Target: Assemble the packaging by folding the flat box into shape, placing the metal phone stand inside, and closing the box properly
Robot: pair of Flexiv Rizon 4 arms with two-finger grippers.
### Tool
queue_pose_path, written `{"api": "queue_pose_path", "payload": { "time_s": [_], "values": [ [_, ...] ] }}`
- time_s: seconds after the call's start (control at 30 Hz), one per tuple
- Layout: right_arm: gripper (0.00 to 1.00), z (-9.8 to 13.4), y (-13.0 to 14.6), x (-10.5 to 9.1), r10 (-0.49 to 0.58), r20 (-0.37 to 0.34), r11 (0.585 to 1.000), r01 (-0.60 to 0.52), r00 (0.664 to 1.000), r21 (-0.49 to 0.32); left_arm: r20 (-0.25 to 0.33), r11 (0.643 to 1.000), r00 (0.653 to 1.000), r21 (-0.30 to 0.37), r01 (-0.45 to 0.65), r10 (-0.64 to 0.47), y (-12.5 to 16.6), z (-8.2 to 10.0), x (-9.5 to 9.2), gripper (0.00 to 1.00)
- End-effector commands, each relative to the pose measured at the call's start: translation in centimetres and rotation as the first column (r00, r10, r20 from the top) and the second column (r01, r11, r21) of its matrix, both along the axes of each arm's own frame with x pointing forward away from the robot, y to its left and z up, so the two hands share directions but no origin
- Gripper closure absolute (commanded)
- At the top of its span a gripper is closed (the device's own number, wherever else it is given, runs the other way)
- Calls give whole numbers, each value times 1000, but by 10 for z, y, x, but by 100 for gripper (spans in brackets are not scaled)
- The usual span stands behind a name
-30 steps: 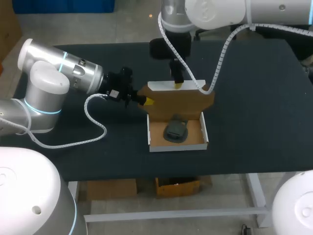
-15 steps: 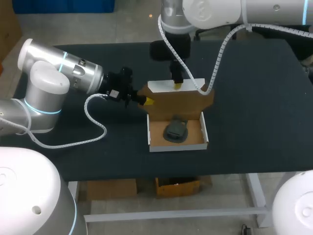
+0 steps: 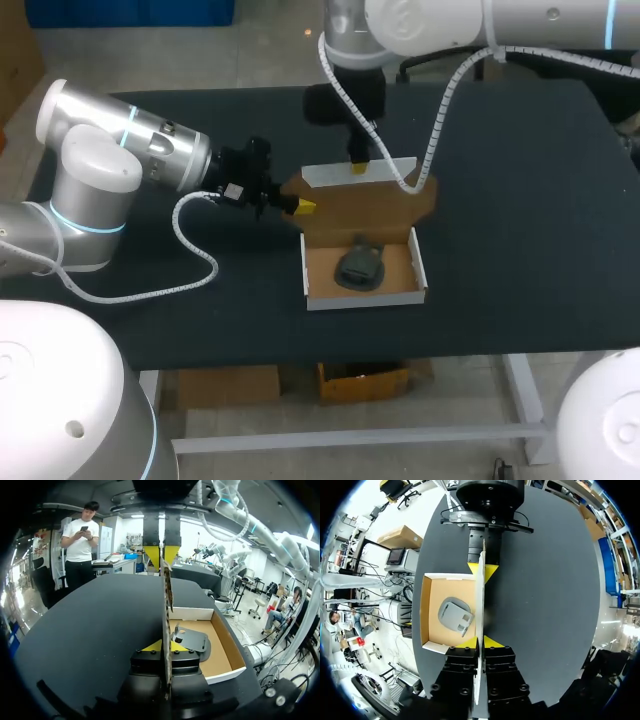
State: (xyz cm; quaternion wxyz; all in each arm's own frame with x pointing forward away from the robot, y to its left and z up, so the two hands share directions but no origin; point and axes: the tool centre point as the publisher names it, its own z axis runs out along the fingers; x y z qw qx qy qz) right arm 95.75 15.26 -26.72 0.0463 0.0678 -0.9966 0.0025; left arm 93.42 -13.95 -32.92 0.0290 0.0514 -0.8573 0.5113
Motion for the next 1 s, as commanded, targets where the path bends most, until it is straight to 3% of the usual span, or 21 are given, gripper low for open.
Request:
{"api": "queue_pose_path", "payload": {
  "time_s": [0.03, 0.23, 0.27, 0.3, 0.43, 0.47, 0.5, 0.53, 1.0],
  "values": [
    [100, 2, 1, 0, 2, 4, 1000, -2, 1000, -4, 0, 1000, 1000, -1, 3, -3, -1, -2, 0, 100],
    [100, 5, -1, -2, 2, 11, 1000, -2, 1000, -2, 0, 1000, 1000, -1, 3, -3, -1, -2, 0, 100],
    [92, 7, -1, -3, 2, 14, 1000, -2, 1000, -1, 0, 1000, 1000, -1, 3, -3, -1, -2, 0, 100],
    [70, 8, -1, -3, 1, 17, 1000, -1, 1000, 0, 0, 1000, 1000, -1, 3, -3, -1, -2, 0, 100],
    [41, 12, -3, -3, -2, 25, 1000, 1, 1000, 11, 0, 1000, 1000, -1, 3, -3, -1, -2, 0, 100],
    [19, 14, -4, -2, -2, 26, 1000, 2, 1000, 20, 0, 1000, 1000, -1, 3, -3, -1, -2, 0, 100],
    [6, 16, -4, -2, -2, 26, 1000, 2, 1000, 29, 0, 1000, 1000, -1, 3, -3, -1, -2, 0, 100],
    [0, 18, -4, -2, -3, 28, 999, 2, 1000, 35, 0, 1000, 1000, -1, 3, -3, -1, -2, 0, 100],
    [0, 48, -12, 12, -96, 66, 988, 87, 993, 131, 0, 1000, 1000, -1, 3, -3, -1, -2, 0, 100]
  ]
}}
